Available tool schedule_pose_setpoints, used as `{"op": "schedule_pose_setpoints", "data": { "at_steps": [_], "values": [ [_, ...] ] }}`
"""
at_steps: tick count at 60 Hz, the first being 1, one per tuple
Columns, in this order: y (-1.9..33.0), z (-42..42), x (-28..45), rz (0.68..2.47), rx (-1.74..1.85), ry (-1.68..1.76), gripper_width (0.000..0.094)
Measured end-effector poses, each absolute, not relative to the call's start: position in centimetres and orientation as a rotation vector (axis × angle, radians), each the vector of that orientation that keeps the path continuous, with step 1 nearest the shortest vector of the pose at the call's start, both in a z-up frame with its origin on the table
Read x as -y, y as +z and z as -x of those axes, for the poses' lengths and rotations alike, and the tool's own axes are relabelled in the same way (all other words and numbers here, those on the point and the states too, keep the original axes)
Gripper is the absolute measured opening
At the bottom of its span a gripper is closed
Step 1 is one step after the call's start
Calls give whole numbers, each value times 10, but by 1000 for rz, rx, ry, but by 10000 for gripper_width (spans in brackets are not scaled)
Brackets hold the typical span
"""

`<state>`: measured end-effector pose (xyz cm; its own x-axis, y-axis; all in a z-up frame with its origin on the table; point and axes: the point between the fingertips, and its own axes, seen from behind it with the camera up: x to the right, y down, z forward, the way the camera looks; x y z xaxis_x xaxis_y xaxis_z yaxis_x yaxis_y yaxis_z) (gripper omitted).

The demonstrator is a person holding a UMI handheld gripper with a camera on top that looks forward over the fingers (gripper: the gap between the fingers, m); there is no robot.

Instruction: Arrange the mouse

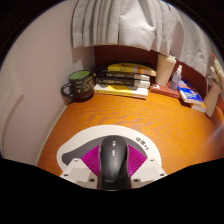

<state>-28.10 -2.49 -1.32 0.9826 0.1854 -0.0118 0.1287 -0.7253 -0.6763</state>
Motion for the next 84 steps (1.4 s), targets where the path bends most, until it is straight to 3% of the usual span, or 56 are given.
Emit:
{"op": "schedule_pose_setpoints", "data": {
  "at_steps": [13,19,21,38,49,59,84],
  "values": [
    [-12,282,25,2425,179,142,495],
    [6,272,22,2430,107,143,774],
    [17,269,24,2416,101,143,821],
    [142,205,36,2275,66,127,819],
    [197,143,64,2199,66,99,816],
    [215,85,86,2172,48,75,804],
    [212,7,108,2159,-19,72,802]
  ]
}}
